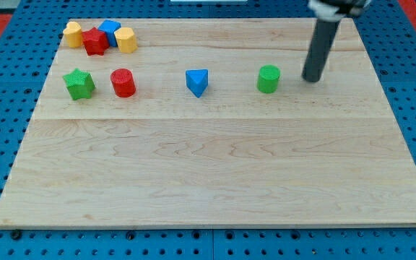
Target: Move the red star a bit right and down
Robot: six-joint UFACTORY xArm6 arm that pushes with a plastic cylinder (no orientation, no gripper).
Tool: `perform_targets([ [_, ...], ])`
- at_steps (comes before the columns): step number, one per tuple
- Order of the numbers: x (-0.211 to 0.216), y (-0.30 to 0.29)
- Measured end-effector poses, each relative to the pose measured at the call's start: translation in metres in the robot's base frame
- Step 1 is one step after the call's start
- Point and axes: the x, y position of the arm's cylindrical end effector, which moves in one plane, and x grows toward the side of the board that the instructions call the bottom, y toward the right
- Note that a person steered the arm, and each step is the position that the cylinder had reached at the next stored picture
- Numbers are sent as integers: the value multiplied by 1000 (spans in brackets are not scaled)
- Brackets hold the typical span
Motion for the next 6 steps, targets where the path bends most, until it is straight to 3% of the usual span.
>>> perform_targets([
  [1,-90,-129],
  [2,-133,-232],
  [4,-133,-443],
  [5,-90,-425],
  [6,-81,-381],
])
